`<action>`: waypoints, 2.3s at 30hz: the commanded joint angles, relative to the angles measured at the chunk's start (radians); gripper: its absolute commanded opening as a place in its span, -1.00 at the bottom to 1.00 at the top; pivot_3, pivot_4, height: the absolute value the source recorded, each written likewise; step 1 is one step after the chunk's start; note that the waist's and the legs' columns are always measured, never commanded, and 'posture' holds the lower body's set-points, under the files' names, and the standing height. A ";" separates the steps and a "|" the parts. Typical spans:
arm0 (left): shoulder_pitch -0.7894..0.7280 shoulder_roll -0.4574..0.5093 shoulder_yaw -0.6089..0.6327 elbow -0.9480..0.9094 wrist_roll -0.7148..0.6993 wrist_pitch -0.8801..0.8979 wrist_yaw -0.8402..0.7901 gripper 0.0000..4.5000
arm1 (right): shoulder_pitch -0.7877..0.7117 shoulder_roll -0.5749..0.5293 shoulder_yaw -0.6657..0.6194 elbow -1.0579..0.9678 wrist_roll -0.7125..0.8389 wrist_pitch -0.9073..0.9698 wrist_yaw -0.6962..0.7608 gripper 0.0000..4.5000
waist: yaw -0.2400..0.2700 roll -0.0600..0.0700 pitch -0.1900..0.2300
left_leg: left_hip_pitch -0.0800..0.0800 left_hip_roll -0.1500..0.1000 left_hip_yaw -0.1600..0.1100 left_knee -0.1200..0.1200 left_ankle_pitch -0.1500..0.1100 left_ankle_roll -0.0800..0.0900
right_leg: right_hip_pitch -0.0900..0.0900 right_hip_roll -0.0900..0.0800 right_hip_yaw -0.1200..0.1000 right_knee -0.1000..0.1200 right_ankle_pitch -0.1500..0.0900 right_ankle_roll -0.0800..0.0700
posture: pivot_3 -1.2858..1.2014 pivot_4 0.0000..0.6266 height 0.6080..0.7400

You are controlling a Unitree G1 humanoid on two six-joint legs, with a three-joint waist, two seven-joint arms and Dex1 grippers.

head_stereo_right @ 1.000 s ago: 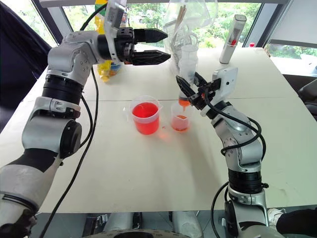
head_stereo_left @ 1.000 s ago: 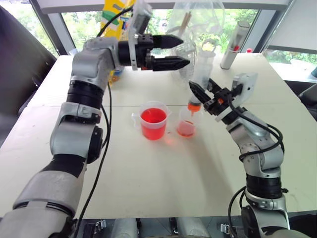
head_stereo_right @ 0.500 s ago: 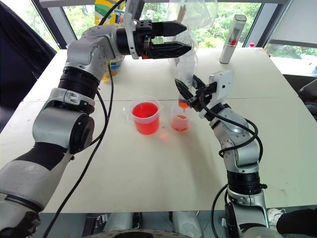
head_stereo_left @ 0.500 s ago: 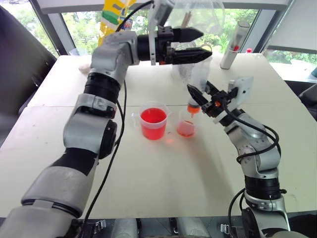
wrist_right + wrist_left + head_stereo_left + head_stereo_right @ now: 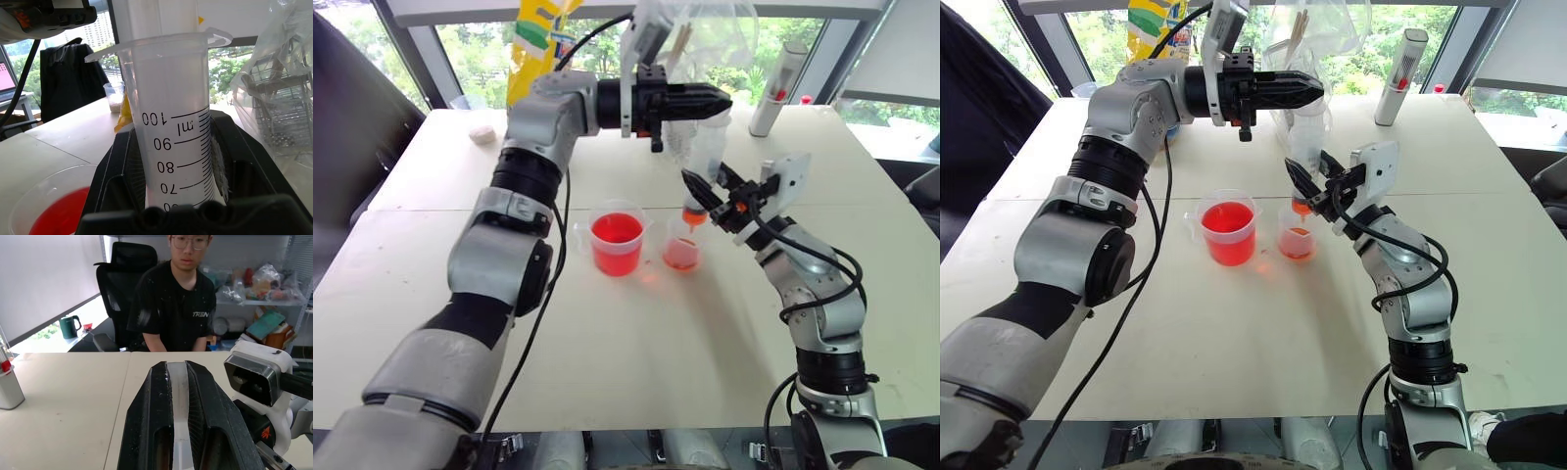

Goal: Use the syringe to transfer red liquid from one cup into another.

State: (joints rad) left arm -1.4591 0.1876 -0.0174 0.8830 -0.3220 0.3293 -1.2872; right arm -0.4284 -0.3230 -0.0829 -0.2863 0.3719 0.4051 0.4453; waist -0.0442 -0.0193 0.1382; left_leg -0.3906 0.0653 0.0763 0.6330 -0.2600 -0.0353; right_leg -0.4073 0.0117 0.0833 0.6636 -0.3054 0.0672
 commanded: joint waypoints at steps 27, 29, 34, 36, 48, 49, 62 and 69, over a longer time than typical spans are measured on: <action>0.212 -0.037 -0.084 -0.219 0.059 0.023 -0.009 -0.97 | -0.108 -0.058 -0.075 -0.178 0.130 0.140 -0.010 -0.37 | 0.000 0.000 0.000 | 0.000 0.000 0.000 0.000 0.000 0.000 | 0.000 0.000 0.000 0.000 0.000 0.000 | 0.03 -0.52 0.98; 0.217 -0.037 -0.083 -0.232 0.056 0.032 -0.009 -0.97 | -0.107 -0.062 -0.076 -0.181 0.137 0.148 -0.011 -0.37 | 0.000 0.000 0.000 | 0.000 0.000 0.000 0.000 0.000 0.000 | 0.000 0.000 0.000 0.000 0.000 0.000 | 0.03 -0.52 0.98; 0.201 -0.032 -0.058 -0.249 0.032 0.068 -0.003 -0.97 | -0.092 -0.066 -0.069 -0.177 0.135 0.150 -0.009 -0.37 | 0.000 0.000 0.000 | 0.000 0.000 0.000 0.000 0.000 0.000 | 0.000 0.000 0.000 0.000 0.000 0.000 | 0.03 -0.52 0.98; 0.187 -0.028 -0.039 -0.249 0.019 0.080 0.008 -0.97 | -0.087 -0.068 -0.067 -0.174 0.134 0.147 -0.008 -0.37 | 0.000 0.000 0.000 | 0.000 0.000 0.000 0.000 0.000 0.000 | 0.000 0.000 0.000 0.000 0.000 0.000 | 0.03 -0.52 0.98; 0.152 0.068 0.078 -0.297 -0.078 0.177 0.078 0.80 | -0.059 -0.063 -0.057 -0.152 0.135 0.132 -0.015 -0.37 | -0.001 0.000 0.000 | 0.001 0.001 0.000 0.000 0.000 0.000 | 0.000 0.000 0.000 0.001 0.000 0.000 | 0.03 -0.52 0.98; 0.151 0.087 0.089 -0.302 -0.087 0.187 0.085 0.80 | -0.056 -0.062 -0.056 -0.149 0.134 0.130 -0.015 -0.37 | -0.001 0.000 0.000 | 0.001 0.001 0.000 0.000 0.000 0.000 | 0.000 0.000 0.000 0.001 0.000 0.000 | 0.03 -0.52 0.98; 0.348 0.303 0.080 -0.525 -0.121 0.300 0.097 0.80 | -0.087 -0.070 -0.080 -0.096 0.142 0.162 -0.036 -0.37 | 0.003 0.000 0.000 | 0.001 0.001 0.000 0.002 0.001 -0.001 | 0.002 -0.002 0.001 0.001 0.000 0.000 | 0.03 -0.52 0.98; 0.465 0.345 0.055 -0.666 -0.131 0.325 0.085 0.80 | -0.327 -0.184 -0.156 -0.013 0.251 0.517 -0.116 -0.37 | -0.001 0.001 0.000 | 0.002 0.001 0.000 0.001 0.001 -0.001 | 0.001 -0.003 0.001 0.002 0.000 0.000 | 0.03 -0.52 0.98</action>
State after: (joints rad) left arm -0.9943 0.5202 0.0315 0.2688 -0.4277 0.6464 -1.1984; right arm -0.6900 -0.4788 -0.1847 -0.2934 0.5669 0.8264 0.3482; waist -0.0453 -0.0183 0.1381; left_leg -0.3889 0.0664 0.0766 0.6341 -0.2594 -0.0362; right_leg -0.4061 0.0086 0.0841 0.6655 -0.3053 0.0671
